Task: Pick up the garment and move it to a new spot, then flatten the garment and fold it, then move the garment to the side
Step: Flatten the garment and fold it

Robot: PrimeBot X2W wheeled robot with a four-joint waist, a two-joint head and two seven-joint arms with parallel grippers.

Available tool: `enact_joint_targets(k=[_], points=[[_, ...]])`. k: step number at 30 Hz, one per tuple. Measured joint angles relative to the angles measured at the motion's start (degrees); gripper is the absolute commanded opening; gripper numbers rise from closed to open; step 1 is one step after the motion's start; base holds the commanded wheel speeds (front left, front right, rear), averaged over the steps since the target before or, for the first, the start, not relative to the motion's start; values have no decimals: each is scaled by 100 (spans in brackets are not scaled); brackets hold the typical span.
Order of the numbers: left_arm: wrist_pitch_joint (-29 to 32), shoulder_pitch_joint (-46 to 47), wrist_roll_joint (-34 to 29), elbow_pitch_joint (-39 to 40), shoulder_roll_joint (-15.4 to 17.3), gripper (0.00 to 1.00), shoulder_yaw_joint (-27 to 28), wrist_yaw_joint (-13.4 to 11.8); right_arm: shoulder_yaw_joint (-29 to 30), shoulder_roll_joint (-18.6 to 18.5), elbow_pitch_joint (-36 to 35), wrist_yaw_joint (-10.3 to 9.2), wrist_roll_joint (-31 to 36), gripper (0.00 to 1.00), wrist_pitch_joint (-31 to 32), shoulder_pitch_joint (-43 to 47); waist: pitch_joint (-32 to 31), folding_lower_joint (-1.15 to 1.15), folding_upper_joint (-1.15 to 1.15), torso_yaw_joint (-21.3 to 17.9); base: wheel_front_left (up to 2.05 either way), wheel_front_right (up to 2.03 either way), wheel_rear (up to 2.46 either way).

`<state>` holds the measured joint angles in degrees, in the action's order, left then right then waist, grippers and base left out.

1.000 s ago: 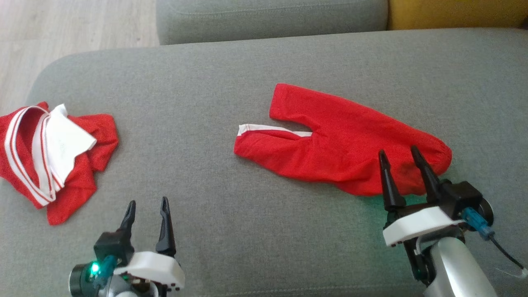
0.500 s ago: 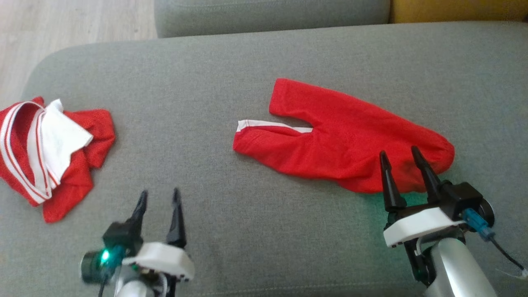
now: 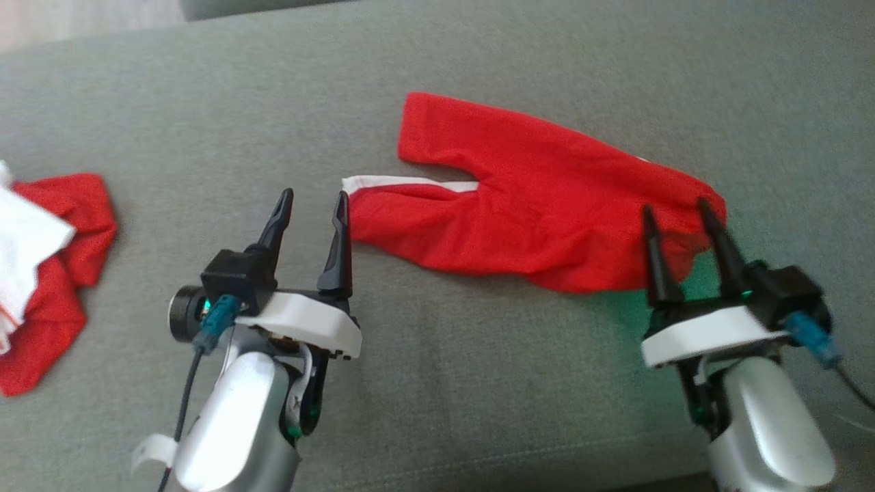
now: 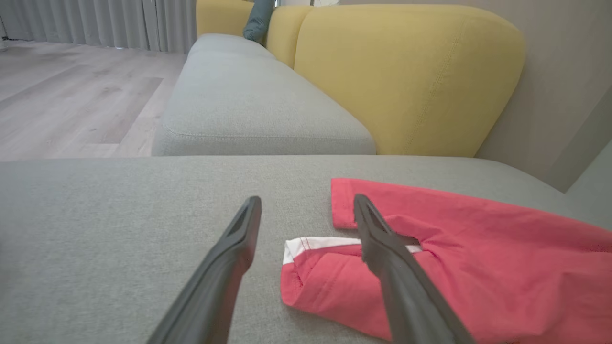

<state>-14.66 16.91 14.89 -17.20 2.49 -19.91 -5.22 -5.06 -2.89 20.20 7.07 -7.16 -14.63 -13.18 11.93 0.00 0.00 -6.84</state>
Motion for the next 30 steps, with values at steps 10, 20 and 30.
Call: enact_joint_targets(k=[10,20,30], points=[[0,20,-7,-73,-3,100,-166,-85,769,0,880,0,-654,100,0,-714,415,0,0,-242,0,0,0],[1,30,-81,-73,-3,100,-159,-85,567,2,2149,0,-3271,100,104,-1405,590,1,0,-130,0,0,0],[1,30,-114,-73,-3,100,-157,-83,181,-12,2288,-1,-4543,100,172,-1558,598,0,0,-92,0,0,0]])
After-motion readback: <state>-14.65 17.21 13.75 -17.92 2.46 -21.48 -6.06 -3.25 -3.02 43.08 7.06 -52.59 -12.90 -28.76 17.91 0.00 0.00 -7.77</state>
